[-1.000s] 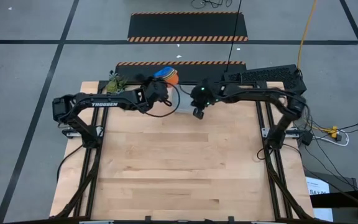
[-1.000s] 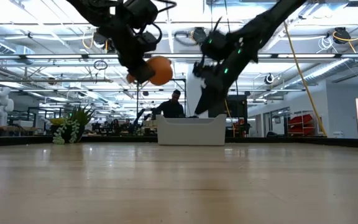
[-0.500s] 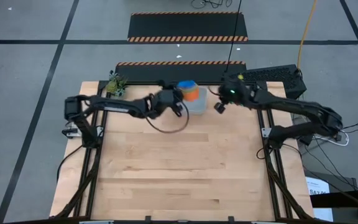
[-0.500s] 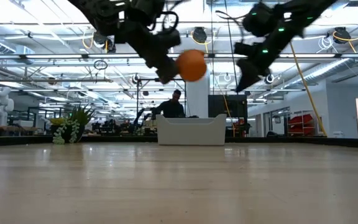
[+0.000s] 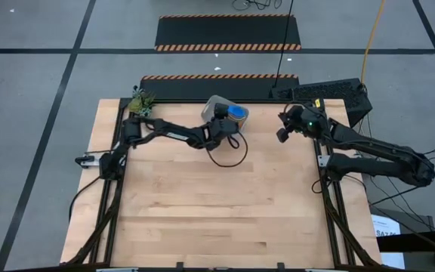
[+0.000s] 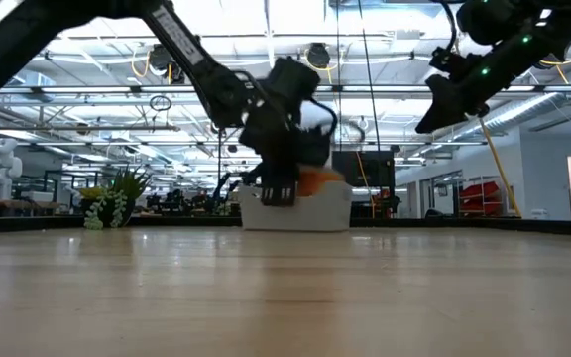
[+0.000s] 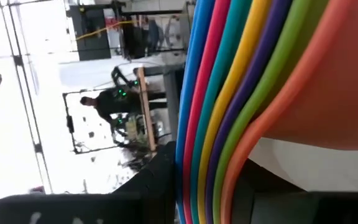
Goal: Nest measuring cups in basket
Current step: Put the stack of measuring cups into the gray bin
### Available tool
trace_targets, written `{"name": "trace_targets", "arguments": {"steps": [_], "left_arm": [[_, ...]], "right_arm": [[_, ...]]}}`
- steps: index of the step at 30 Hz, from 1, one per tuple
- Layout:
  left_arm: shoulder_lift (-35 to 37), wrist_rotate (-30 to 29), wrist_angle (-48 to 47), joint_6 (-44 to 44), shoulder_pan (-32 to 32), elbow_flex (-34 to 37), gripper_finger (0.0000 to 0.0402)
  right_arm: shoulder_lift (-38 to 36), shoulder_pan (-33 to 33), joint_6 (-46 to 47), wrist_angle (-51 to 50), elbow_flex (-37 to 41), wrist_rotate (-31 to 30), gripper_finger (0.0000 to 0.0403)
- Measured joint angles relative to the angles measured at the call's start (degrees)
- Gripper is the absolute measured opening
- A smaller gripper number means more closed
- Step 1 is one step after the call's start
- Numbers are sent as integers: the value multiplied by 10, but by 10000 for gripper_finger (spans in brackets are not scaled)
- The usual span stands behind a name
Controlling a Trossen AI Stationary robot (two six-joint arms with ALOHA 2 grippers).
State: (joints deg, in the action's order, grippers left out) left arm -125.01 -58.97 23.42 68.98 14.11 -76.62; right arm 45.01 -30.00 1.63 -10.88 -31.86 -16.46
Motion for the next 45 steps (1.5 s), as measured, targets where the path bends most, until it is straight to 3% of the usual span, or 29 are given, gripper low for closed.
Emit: {"name": "trace_targets", "arguments": {"steps": [9, 13, 26, 34, 40, 45], "left_arm": [[-19, 1, 3, 56, 1, -19, 86], [-18, 7, 3, 74, 5, -19, 112], [-17, 31, -60, 28, 16, -19, 141], [-4, 39, -81, 9, 17, -19, 222], [23, 69, -120, -32, 20, -19, 291], [53, 119, -172, -71, 19, -19, 323]], "right_arm": [[0, 0, -16, 12, 0, 0, 34], [0, 0, -18, 12, 0, 0, 34], [0, 0, -19, 12, 0, 1, 34], [0, 0, -23, 12, 0, 1, 34], [0, 0, -23, 12, 0, 1, 34], [0, 0, -25, 13, 0, 1, 34]]}}
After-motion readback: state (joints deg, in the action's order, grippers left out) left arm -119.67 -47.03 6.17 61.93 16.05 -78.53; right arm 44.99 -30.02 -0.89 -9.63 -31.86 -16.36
